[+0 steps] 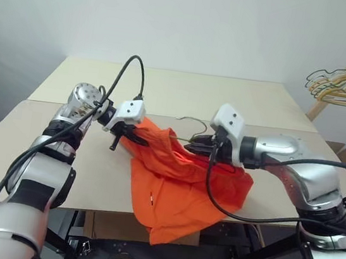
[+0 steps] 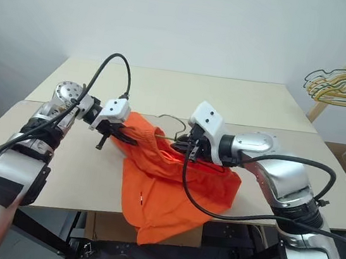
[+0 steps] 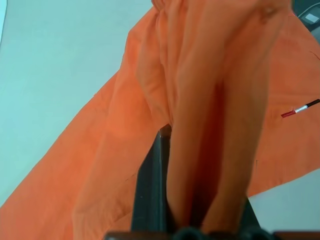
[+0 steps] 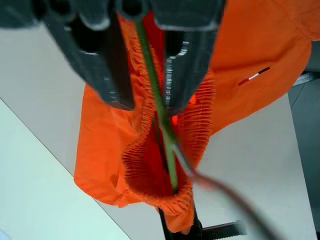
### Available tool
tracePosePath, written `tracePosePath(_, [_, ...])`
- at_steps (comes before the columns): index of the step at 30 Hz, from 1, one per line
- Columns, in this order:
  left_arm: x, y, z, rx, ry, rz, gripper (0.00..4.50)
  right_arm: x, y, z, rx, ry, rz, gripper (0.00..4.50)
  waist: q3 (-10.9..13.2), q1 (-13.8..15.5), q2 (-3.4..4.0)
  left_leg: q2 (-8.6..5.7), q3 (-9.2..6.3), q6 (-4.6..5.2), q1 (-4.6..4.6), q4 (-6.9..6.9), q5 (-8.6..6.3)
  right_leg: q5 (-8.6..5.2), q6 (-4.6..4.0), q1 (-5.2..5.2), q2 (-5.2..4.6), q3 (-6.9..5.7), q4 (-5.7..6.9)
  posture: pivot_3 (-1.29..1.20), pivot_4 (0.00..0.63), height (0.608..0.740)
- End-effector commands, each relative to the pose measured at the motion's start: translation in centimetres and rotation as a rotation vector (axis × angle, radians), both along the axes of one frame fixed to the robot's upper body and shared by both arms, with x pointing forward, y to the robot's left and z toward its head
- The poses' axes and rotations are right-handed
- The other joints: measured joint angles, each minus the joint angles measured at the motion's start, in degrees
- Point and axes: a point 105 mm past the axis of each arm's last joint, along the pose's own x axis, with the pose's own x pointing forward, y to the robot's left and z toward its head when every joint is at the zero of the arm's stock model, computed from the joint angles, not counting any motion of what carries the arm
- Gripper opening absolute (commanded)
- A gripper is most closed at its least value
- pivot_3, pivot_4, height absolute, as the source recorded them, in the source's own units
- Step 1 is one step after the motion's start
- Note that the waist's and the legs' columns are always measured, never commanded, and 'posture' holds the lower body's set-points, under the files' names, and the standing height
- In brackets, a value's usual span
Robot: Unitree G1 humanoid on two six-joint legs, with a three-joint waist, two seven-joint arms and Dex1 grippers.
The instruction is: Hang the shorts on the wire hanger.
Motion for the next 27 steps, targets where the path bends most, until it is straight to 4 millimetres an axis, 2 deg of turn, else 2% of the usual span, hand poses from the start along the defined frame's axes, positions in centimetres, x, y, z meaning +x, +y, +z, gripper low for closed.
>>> tracePosePath(1, [0.3,-0.1,1.9,-0.031,-0.062,-0.009,0.00,0.4,0.2,1.2,0.009,-0.079,0.018,0.04,0.0,0.0,0.00,0.00,0.00,0.00,0.01,0.00,0.00,0.00,0.00,0.00,0.00,0.00,0.01,0.04,0.000,0.740])
tracePosePath(6, [0.3,-0.2,2.3,-0.058,-0.055,-0.005,0.00,0.7,-0.1,0.8,0.010,-0.091,0.021,0.04,0.0,0.0,0.00,0.00,0.00,0.00,0.02,0.01,0.00,0.00,0.01,0.01,0.01,0.00,0.02,0.05,0.000,0.740])
tracePosePath(7, [0.3,-0.1,2.5,-0.068,-0.047,0.001,0.60,0.7,-0.1,0.8,0.011,-0.093,0.022,0.00,0.0,0.0,0.00,0.00,0.00,0.00,0.02,0.01,0.00,0.00,0.01,0.01,0.01,0.00,0.02,0.05,0.000,0.740])
tracePosePath(12, [0.4,0.4,3.8,-0.115,-0.051,0.030,2.16,0.3,-0.4,0.8,0.017,-0.089,0.050,0.00,0.0,0.0,0.00,0.00,-0.02,0.00,0.02,-0.02,0.00,0.00,0.01,0.00,0.01,0.00,0.01,0.06,0.000,0.740])
tracePosePath(15, [0.7,1.5,4.4,-0.107,-0.065,0.064,3.21,0.1,-0.8,0.8,0.017,-0.090,0.053,0.00,0.0,0.1,0.00,0.00,-0.03,0.00,0.02,-0.03,0.00,-0.01,0.01,0.00,0.02,0.00,0.02,0.06,0.000,0.740])
tracePosePath(19, [0.7,2.8,3.8,-0.042,-0.088,0.077,4.47,0.1,-1.1,1.0,0.022,-0.096,0.053,0.00,0.0,0.1,0.00,-0.01,-0.02,0.00,0.03,-0.02,0.00,-0.01,0.02,0.01,0.01,0.00,0.01,0.06,0.000,0.740])
tracePosePath(24, [0.5,3.1,1.8,0.036,-0.087,0.061,4.47,0.0,-1.2,1.4,0.034,-0.105,0.052,0.00,0.0,0.4,0.00,0.00,-0.01,0.00,0.04,-0.02,0.00,-0.01,0.01,0.01,0.01,-0.01,0.02,0.06,0.000,0.740])
tracePosePath(25, [0.5,3.1,1.4,0.056,-0.083,0.055,4.06,0.0,-1.2,1.5,0.034,-0.106,0.052,0.00,0.0,0.5,0.00,0.00,-0.01,0.00,0.04,-0.02,0.00,-0.01,0.01,0.02,0.01,-0.01,0.02,0.06,0.000,0.740])
tracePosePath(27, [0.5,3.2,1.0,0.078,-0.096,0.050,3.55,0.0,-1.3,1.5,0.035,-0.107,0.052,0.00,0.0,0.6,0.00,0.00,0.00,0.00,0.04,-0.03,0.00,0.00,0.00,0.01,0.01,-0.01,0.01,0.06,0.000,0.740])
